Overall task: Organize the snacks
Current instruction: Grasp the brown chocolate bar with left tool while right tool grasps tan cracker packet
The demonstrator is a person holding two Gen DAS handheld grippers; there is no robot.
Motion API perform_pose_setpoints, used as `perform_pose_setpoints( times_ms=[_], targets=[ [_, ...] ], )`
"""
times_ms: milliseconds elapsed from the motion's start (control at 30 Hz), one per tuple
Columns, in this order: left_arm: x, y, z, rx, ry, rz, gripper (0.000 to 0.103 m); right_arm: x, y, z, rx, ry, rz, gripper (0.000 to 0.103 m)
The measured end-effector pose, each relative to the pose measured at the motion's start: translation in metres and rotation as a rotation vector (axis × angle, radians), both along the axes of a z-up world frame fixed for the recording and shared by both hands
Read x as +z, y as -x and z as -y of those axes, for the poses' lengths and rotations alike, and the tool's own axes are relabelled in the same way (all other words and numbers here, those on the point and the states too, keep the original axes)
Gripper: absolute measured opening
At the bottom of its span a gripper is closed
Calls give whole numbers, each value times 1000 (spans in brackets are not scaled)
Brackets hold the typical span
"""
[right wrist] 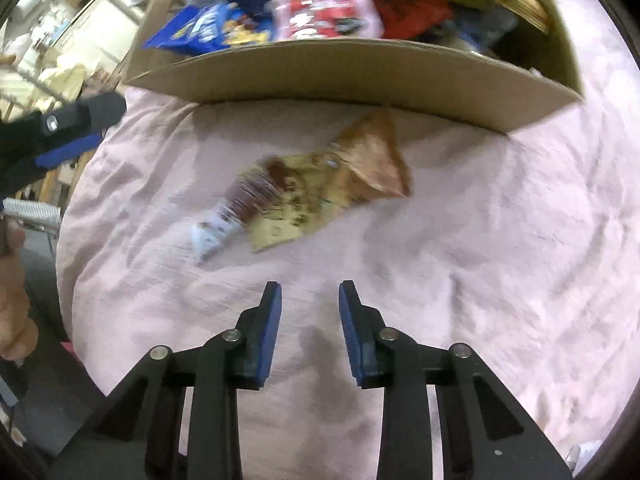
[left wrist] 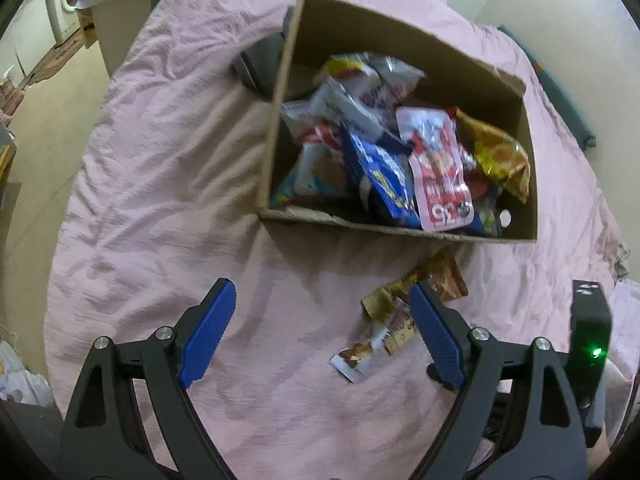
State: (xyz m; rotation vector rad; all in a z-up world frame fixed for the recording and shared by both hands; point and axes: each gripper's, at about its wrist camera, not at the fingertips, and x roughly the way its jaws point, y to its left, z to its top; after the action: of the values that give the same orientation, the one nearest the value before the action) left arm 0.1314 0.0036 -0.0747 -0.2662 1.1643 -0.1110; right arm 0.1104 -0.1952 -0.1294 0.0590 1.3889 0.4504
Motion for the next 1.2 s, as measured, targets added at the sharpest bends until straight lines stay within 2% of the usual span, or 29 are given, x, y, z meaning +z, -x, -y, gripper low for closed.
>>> perform_pose_setpoints(
  times_ms=[33,67,100,167,333,467,533,600,633,700,833,1000,1067,1100,1133,1167,1200],
  targets=[
    [-2,-1,2,-1,2,-8,86,1,-1,8,-31,-11,-7,33],
    [-3,-2,4,-4,6,-13,86,2,-6,18,-79,-29,-19,40],
    [-5,-2,6,-9,0,-14,86,3,-10,26,-123,-62,-30,54],
    [-6,-2,9,-17,-22,-11,86,5,-21,40,-205,-145,-38,68],
    [-13,-1,5,-16,-46,-31,86,-7,-48,53,-346,-233,-75,68],
    [-16,0,-3,-7,-51,-32,86,-18,-68,40,-368,-203,-98,68],
    [-18,1,-5,-13,-60,-35,86,-19,-72,31,-330,-173,-87,67],
    [-23,3,-6,-25,-73,-50,86,-19,-73,22,-298,-123,-66,51],
    [-25,3,-5,-33,-77,-60,86,-19,-72,22,-290,-119,-61,50],
    [-31,5,-2,-59,-76,-89,86,-17,-69,25,-296,-136,-64,37],
    [-44,11,30,-196,-87,-130,84,1,-57,39,-289,-141,-26,30],
    [-61,11,65,-301,-119,-148,50,15,-40,36,-258,-129,13,29],
    [-67,8,74,-322,-138,-148,41,17,-37,26,-254,-121,20,29],
    [-69,6,78,-332,-149,-141,33,18,-33,31,-257,-118,23,29],
    [-69,6,81,-339,-159,-135,30,19,-30,34,-262,-114,24,29],
    [-70,5,83,-346,-173,-125,21,22,-30,45,-265,-113,25,29],
    [-71,4,84,-351,-185,-118,17,22,-29,49,-271,-111,26,29]
  ],
)
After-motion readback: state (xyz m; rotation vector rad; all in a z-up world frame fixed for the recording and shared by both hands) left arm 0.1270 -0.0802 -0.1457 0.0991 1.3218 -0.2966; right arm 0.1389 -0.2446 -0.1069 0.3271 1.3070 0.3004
